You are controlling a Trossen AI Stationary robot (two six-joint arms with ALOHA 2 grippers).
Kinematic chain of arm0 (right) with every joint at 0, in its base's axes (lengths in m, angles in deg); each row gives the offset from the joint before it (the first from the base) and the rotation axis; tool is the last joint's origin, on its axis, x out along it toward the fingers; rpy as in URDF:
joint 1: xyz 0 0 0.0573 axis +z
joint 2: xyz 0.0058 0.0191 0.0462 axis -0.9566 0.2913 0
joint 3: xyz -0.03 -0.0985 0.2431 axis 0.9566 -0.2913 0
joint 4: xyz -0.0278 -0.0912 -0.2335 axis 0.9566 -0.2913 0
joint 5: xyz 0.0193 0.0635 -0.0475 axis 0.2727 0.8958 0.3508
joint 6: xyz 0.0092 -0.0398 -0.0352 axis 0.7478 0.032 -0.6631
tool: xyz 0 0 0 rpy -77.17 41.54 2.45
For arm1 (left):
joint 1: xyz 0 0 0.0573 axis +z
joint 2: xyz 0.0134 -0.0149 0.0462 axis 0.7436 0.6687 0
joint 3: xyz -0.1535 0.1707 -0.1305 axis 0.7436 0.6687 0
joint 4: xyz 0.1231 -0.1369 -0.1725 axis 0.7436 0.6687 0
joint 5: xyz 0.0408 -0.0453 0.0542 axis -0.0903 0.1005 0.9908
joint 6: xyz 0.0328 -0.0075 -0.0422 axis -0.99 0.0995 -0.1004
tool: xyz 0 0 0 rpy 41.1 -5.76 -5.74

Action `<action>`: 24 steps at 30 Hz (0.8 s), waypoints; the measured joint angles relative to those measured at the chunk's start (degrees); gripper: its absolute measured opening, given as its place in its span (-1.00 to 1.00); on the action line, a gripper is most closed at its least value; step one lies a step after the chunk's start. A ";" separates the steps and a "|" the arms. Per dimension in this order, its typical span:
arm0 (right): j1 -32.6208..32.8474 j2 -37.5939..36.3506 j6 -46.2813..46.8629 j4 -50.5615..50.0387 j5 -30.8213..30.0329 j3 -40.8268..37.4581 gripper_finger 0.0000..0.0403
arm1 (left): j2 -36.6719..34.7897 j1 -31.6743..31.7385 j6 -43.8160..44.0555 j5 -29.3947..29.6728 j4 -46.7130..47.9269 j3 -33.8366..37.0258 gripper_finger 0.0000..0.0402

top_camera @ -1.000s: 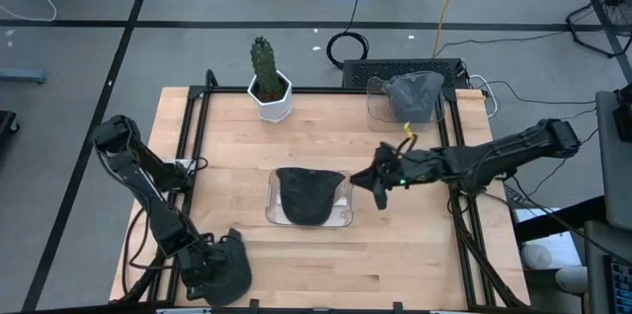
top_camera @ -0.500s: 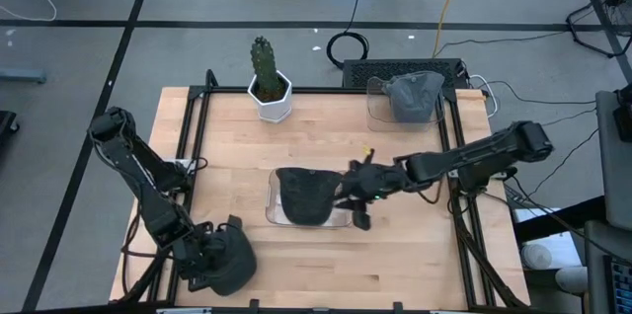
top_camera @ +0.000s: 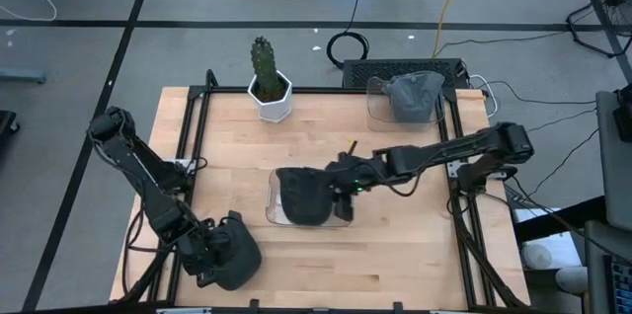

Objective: Pick & Place hat
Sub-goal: Put the black cap into the bottom transparent bin

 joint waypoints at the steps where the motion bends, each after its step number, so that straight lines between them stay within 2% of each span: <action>1: 0.23 -1.01 0.42 -3.19 -0.12 0.03 -0.30 | 0.02 -0.05 0.04 0.02 0.45 -0.57 -0.97; 3: 0.90 -3.37 0.61 -9.46 -0.18 -0.05 -0.30 | 0.02 -0.05 -1.03 0.00 2.17 -2.32 -0.97; 8: 2.00 -8.38 1.12 -13.88 0.10 -0.02 -0.30 | -0.01 0.68 -8.49 1.35 10.88 -10.01 -0.97; 12: 1.02 -8.76 -0.84 -6.23 0.35 -0.08 -0.30 | -0.07 2.47 -14.60 4.98 19.21 -16.44 -0.97; 14: -0.34 -7.85 -1.02 0.45 0.40 0.06 -0.30 | -0.04 3.98 -17.79 5.42 22.43 -18.82 -0.97; 16: -1.72 -6.99 -0.40 2.41 0.62 0.11 -0.30 | -0.04 5.52 -20.61 5.70 25.37 -20.81 -0.97; 24: -2.59 -9.40 3.73 -13.21 1.61 -0.10 -0.32 | 0.09 11.21 -32.90 10.34 28.59 -26.76 -0.97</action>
